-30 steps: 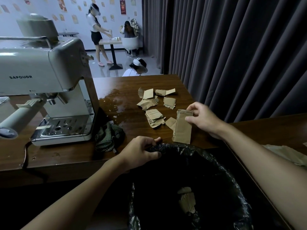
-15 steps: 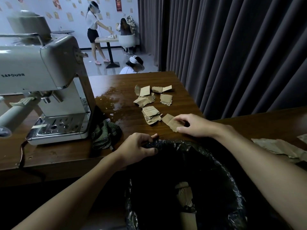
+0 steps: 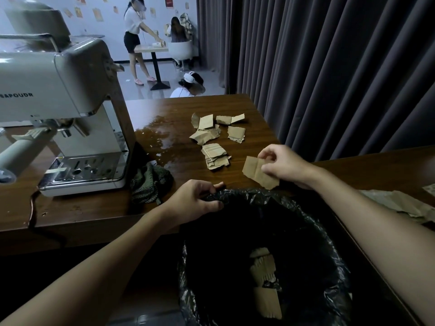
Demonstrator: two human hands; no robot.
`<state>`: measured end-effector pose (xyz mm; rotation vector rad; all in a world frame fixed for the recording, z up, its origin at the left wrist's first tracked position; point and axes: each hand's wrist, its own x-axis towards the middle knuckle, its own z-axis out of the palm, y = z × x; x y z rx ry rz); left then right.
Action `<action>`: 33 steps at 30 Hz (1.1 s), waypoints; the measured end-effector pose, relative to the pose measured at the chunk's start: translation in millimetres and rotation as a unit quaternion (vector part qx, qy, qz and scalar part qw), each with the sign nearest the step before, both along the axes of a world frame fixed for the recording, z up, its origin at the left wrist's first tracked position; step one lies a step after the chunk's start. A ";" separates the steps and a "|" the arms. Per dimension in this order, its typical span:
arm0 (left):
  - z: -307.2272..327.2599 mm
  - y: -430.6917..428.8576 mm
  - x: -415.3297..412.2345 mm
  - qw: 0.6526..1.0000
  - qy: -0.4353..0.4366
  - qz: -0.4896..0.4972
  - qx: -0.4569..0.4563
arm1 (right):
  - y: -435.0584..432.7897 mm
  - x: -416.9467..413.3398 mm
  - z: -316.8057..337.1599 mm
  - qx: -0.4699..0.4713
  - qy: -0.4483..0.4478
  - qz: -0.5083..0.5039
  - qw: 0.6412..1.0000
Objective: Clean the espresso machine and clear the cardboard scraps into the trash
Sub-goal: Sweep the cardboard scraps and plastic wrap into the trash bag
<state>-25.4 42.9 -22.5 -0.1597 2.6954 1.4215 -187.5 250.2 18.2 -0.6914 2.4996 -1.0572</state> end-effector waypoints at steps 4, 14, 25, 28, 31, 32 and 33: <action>0.0 0.6 0.9 1.000 0.013 0.001 -0.015 | 10.9 2.9 30.4 -0.128 -0.180 0.054 0.974; 0.0 0.9 2.8 0.999 0.035 -0.008 0.002 | -48.6 3.8 5.6 0.089 0.056 0.157 0.982; -3.0 -1.3 0.3 1.000 0.028 -0.007 -0.004 | -73.6 -6.0 -7.3 0.180 0.185 0.129 0.957; -3.5 -0.7 0.2 1.000 0.029 -0.007 0.004 | -67.1 -8.4 -11.1 0.169 0.170 0.103 0.965; -3.8 -0.4 1.0 1.000 0.029 -0.008 0.011 | -67.8 -10.0 -16.7 0.156 0.161 0.082 0.971; -4.1 -0.8 0.9 0.999 0.030 -0.008 0.009 | -68.2 -10.7 -18.6 0.146 0.169 0.076 0.972; -4.1 -0.5 0.9 0.999 0.033 -0.008 0.005 | -68.6 -10.9 -20.0 0.127 0.172 0.068 0.974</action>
